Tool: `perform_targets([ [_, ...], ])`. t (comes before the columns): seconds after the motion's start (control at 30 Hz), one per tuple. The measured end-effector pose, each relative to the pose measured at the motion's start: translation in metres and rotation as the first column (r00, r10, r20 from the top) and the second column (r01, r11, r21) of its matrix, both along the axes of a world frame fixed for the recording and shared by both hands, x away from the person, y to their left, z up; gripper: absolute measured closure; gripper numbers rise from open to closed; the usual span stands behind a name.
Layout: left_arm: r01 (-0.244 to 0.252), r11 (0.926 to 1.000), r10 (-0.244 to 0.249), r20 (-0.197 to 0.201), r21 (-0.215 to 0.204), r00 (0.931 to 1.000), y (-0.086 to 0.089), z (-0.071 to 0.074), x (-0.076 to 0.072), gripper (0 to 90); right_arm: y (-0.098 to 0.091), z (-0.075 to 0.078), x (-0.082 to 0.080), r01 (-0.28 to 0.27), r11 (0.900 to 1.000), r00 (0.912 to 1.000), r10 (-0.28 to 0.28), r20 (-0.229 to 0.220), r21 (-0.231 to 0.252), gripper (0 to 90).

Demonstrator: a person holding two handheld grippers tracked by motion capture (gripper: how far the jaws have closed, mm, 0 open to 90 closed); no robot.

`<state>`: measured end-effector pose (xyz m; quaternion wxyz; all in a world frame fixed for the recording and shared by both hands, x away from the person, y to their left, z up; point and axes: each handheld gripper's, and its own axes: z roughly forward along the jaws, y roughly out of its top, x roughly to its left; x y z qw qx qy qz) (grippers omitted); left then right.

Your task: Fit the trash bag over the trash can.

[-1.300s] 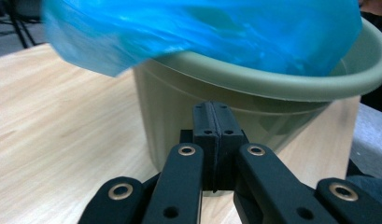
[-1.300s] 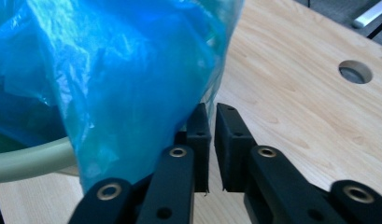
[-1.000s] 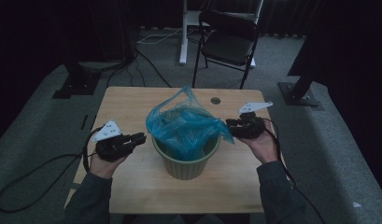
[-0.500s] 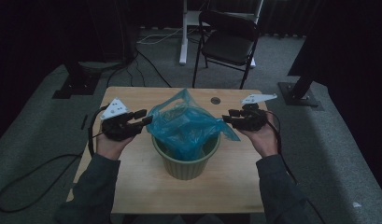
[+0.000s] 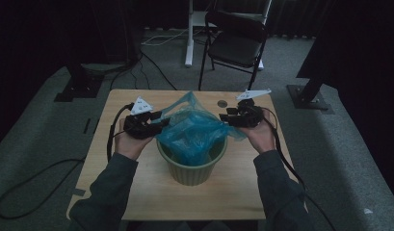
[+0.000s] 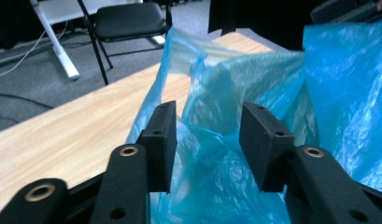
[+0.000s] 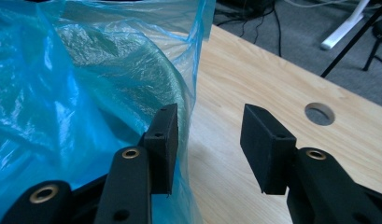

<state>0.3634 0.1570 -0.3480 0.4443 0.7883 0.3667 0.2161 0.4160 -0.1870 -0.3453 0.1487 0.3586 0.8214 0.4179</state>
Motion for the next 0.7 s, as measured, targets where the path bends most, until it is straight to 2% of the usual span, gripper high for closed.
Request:
perform_targets([
  [0.07, -0.006, 0.9999, 0.006, -0.004, -0.009, 1.0000, 0.002, -0.004, -0.003, 61.4, 0.003, -0.002, 0.003, -0.003, 0.9999, 0.9999, 0.003, -0.014, 0.010, 55.7],
  [0.17, 0.016, 0.9984, -0.018, -0.034, -0.054, 0.9993, 0.007, -0.007, -0.006, 65.2, 0.007, -0.006, 0.008, -0.009, 1.0000, 0.9993, 0.009, -0.035, 0.004, 55.6],
  [0.3, 0.006, 0.9978, -0.008, -0.034, -0.066, 0.9994, 0.014, -0.009, -0.010, 65.7, 0.010, -0.010, 0.011, -0.036, 0.9994, 0.9978, 0.036, -0.056, 0.004, 58.2],
  [0.47, -0.004, 0.9975, 0.002, -0.041, -0.071, 0.9992, 0.020, -0.012, -0.011, 67.3, 0.014, -0.014, 0.016, -0.080, 0.9968, 0.9916, 0.080, -0.102, 0.008, 68.8],
  [0.7, -0.006, 0.9950, 0.000, -0.056, -0.100, 0.9985, 0.029, -0.016, -0.014, 67.7, 0.015, -0.013, 0.013, -0.085, 0.9961, 0.9918, 0.087, -0.094, 0.021, 78.3],
])
